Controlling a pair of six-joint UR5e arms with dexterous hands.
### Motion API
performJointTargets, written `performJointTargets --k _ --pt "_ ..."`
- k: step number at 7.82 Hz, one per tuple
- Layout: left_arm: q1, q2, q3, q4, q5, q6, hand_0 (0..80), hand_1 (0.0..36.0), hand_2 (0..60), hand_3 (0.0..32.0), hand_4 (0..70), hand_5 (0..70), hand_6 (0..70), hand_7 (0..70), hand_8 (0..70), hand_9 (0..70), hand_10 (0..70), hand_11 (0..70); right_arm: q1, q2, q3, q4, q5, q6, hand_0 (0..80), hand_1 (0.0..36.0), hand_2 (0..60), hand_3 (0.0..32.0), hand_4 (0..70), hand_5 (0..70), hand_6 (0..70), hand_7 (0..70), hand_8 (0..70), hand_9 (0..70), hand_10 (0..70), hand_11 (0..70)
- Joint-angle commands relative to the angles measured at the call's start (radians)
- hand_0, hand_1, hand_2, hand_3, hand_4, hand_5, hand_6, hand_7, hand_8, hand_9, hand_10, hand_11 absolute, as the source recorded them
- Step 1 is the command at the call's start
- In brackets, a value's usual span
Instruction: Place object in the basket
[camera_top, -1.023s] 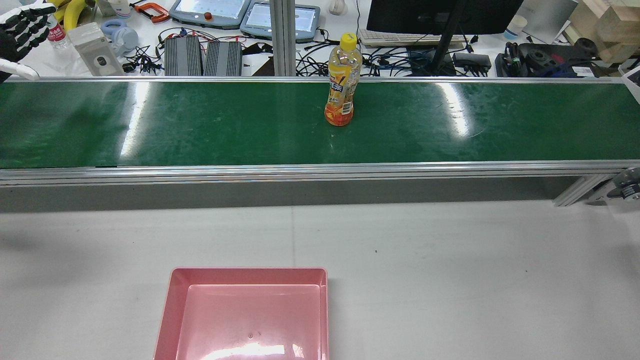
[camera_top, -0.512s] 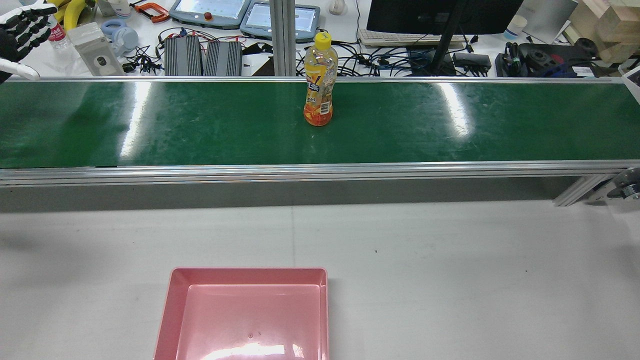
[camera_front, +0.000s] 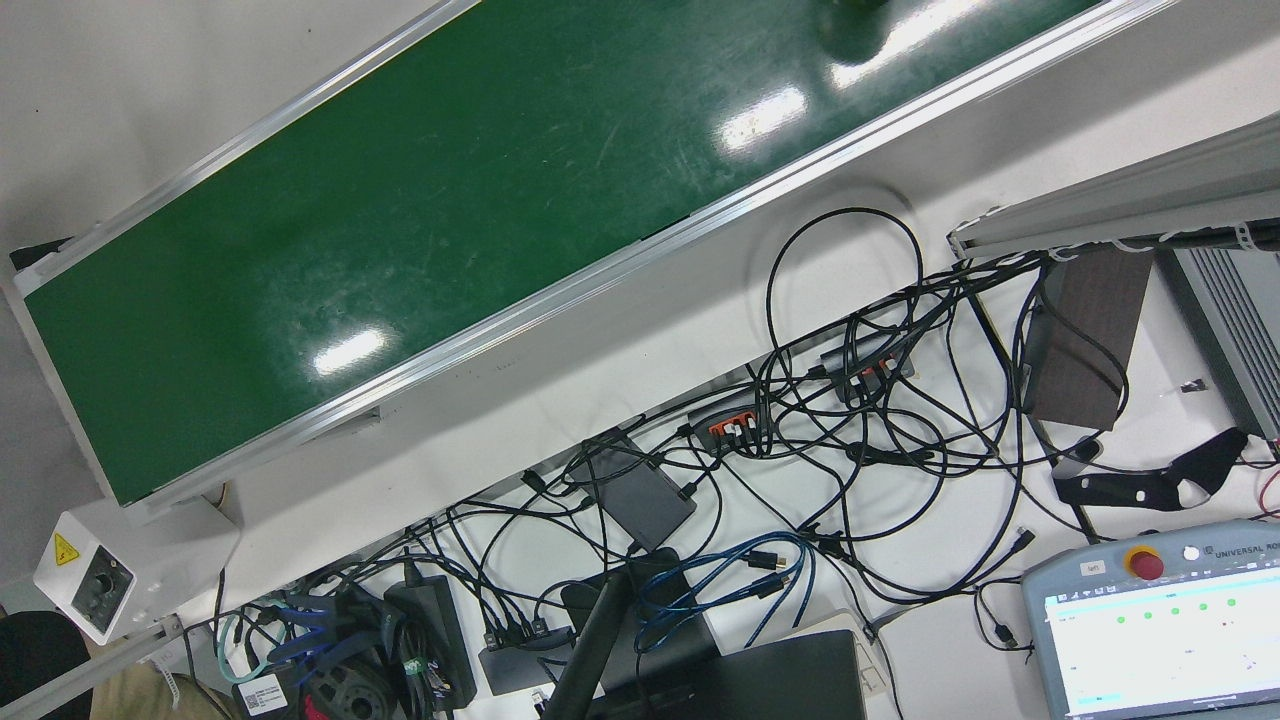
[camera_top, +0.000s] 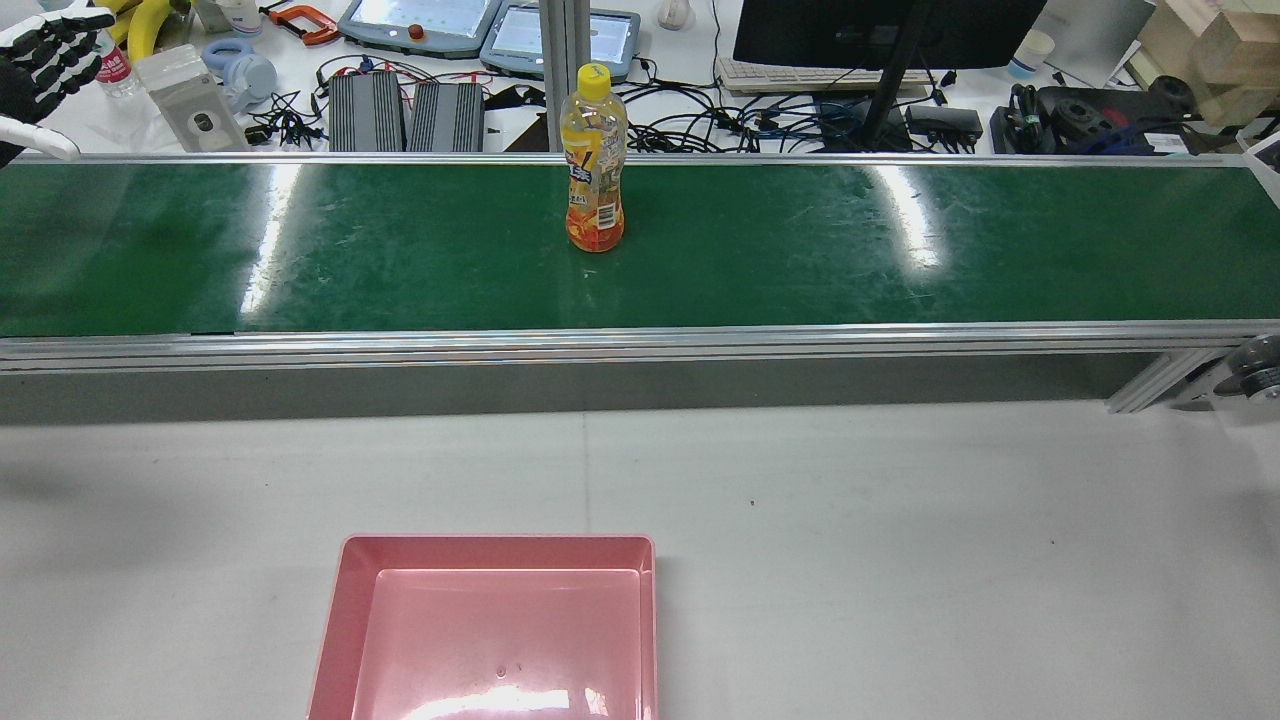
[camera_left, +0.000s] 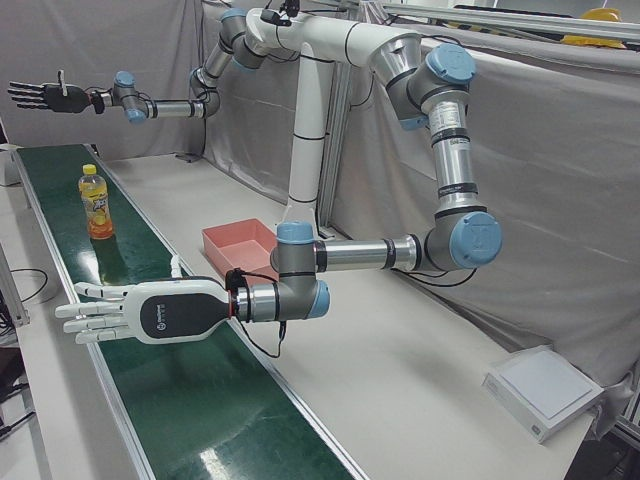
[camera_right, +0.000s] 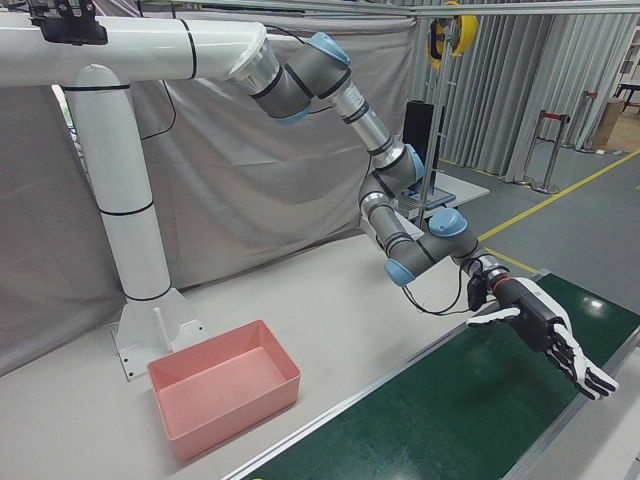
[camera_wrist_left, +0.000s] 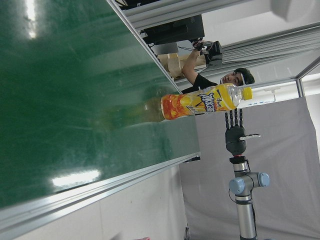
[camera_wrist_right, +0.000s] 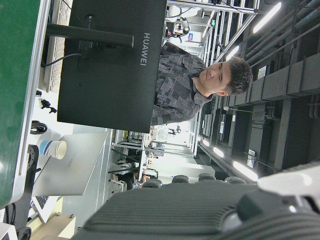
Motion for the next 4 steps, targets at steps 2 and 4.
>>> performJointTargets --k 2,4 --pt "0.074 -0.074 0.0 0.053 -0.002 0.019 59.0 13.0 0.0 0.0 11.1 19.4 0.0 0.3 1.2 1.0 1.1 3.6 0.0 0.0 0.0 0.0 0.0 0.0 0.0 0.0 0.0 0.0 0.0 0.0 0.0 0.0 0.0 0.0 0.0 0.0" --pt "0.119 -0.114 0.002 0.078 -0.002 0.044 58.7 12.5 0.0 0.0 10.6 18.4 0.0 0.3 1.2 1.0 1.3 3.8 0.0 0.0 0.0 0.0 0.0 0.0 0.0 0.0 0.0 0.0 0.0 0.0 0.0 0.0 0.0 0.0 0.0 0.0"
